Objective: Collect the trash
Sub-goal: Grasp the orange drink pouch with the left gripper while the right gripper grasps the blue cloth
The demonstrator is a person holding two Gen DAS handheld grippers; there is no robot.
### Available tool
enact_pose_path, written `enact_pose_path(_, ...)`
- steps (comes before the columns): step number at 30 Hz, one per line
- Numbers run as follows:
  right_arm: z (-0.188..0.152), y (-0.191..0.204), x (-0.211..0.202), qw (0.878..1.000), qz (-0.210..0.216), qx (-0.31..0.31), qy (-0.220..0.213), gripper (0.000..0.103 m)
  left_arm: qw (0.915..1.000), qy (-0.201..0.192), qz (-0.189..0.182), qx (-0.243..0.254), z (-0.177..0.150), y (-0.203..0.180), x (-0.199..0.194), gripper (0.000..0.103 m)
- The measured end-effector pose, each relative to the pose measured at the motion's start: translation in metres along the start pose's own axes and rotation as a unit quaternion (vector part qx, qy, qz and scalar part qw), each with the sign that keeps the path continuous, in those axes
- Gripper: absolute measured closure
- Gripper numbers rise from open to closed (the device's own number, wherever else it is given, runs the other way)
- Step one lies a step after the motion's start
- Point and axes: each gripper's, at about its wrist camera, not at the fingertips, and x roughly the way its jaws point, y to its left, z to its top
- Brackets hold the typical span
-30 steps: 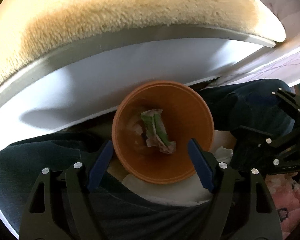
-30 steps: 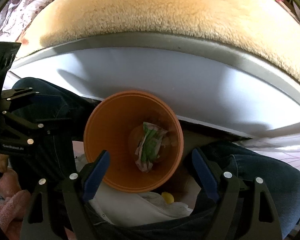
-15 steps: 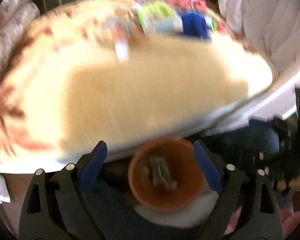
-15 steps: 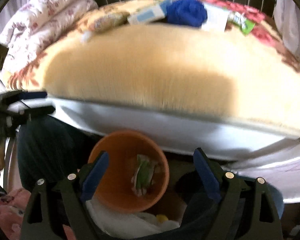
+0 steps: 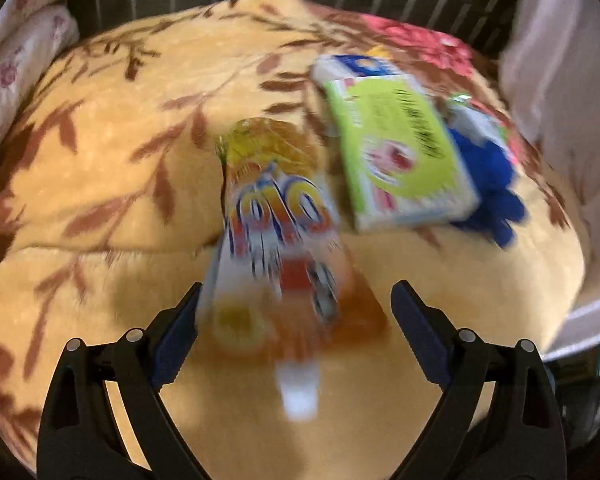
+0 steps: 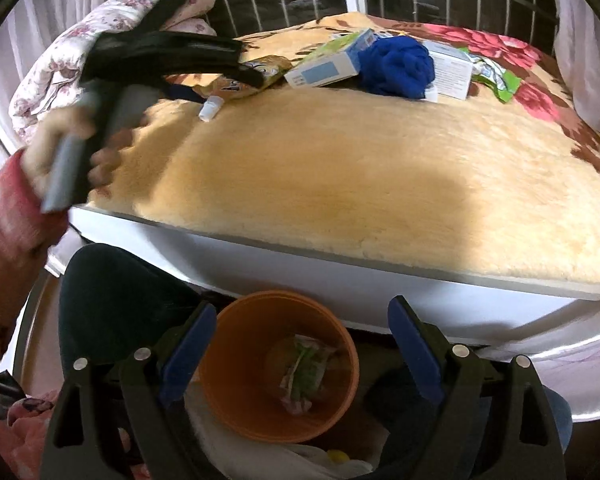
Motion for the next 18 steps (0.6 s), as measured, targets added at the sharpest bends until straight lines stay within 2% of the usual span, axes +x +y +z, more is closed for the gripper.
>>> enact_pose_path(3, 0.0, 0.001, 0.001, 1.0, 0.002, -0.001, 0.001, 0.017, 0.9999, 0.002, 0.009, -0.008, 0.01, 0.005, 0.011, 0.016)
enact_pose_path(5, 0.001, -0.002, 0.003, 1.0, 0.002, 0.001, 0.003, 0.017, 0.9999, 0.0, 0.01, -0.008, 0.012, 0.005, 0.012, 0.036)
enact_pose_path(6, 0.002, -0.003, 0.004, 1.0, 0.002, 0.003, 0.003, 0.017, 0.9999, 0.001, 0.009, -0.006, 0.013, 0.005, 0.012, 0.037)
enact_pose_path(7, 0.003, -0.005, 0.005, 1.0, 0.003, 0.006, 0.004, 0.017, 0.9999, -0.003, 0.013, -0.004, 0.013, 0.005, 0.011, 0.044)
enact_pose_path(11, 0.005, -0.009, 0.006, 1.0, 0.004, 0.013, 0.002, 0.017, 0.9998, -0.015, 0.01, -0.004, 0.012, 0.005, 0.002, 0.048)
enact_pose_path(18, 0.016, -0.012, -0.004, 1.0, 0.008, 0.02, -0.012, 0.017, 0.9971, -0.066, 0.022, 0.03, -0.006, -0.007, -0.036, 0.049)
